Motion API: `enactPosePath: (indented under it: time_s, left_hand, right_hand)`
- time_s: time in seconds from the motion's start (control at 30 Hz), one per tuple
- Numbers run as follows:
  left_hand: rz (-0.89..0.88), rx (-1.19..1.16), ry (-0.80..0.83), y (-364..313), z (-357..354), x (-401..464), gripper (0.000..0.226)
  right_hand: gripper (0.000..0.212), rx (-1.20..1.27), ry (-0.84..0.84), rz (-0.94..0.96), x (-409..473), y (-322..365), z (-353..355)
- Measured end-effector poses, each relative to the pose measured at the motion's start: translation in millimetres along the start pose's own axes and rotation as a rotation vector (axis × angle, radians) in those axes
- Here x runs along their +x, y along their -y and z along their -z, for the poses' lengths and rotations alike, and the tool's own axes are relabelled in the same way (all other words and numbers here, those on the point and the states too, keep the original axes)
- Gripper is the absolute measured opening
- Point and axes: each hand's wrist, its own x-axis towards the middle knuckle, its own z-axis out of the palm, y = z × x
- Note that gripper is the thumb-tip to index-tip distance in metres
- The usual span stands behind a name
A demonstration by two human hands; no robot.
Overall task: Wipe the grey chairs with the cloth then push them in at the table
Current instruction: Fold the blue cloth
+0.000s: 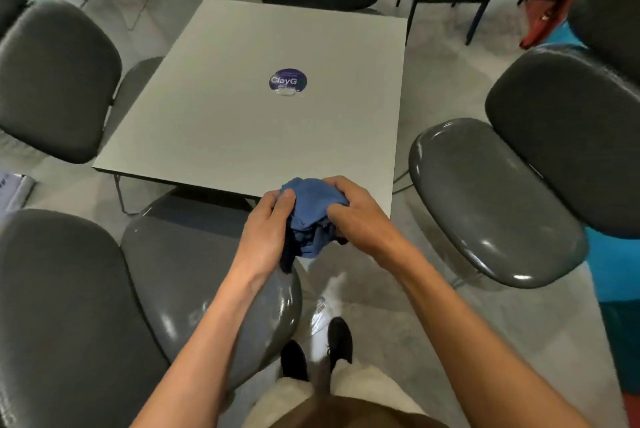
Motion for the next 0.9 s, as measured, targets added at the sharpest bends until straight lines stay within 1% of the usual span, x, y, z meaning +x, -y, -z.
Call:
enactPosePath:
  time_s: [0.13, 0.23, 0.3, 0.57, 0.67, 0.77, 0.83, 0.87, 0.9]
  left_hand:
    - [-0.076, 0.027, 0.057, -21.1, -0.5, -5.6, 0.022]
    - [-0.135, 0.025, 0.092, -32.5, 1.8, -9.8, 0.017]
    - [-0.176, 0.01, 0.13, -38.0, 4.7, -14.0, 0.012]
    - [-0.277, -0.035, 0.301, -47.1, 13.4, -40.4, 0.005]
    - [-0.292, -0.048, 0.38, -41.8, 11.2, -49.9, 0.013]
    - [-0.245, -0.068, 0.506, -30.9, 5.0, -61.1, 0.032]
    - [-0.228, -0.048, 0.599, -21.3, 0.6, -67.8, 0.049]
    - [-0.234, -0.021, 0.633, -17.0, -2.0, -69.8, 0.054]
    - [-0.248, 0.017, 0.656, -14.0, -4.9, -71.2, 0.053]
  right_hand:
    - [0.029, 0.091, 0.022, 0.022, -17.5, 16.3, 10.1]
    - [0.022, 0.182, -0.091, 0.06, -30.4, 18.8, 6.5]
    - [0.016, 0.183, -0.174, 0.078, -38.4, 18.0, 4.0]
    - [0.018, 0.232, -0.329, 0.093, -88.7, 20.1, -5.6]
    - [0.017, 0.257, -0.352, 0.078, -110.1, 8.4, -10.5]
    - [0.018, 0.273, -0.38, -0.021, -135.3, -6.3, -14.8]
    - [0.023, 0.32, -0.406, -0.085, -153.6, -16.5, -16.6]
    - [0.028, 0.353, -0.424, -0.108, -161.9, -22.5, -16.2]
    - [0.032, 0.377, -0.449, -0.131, -170.3, -27.9, -15.4]
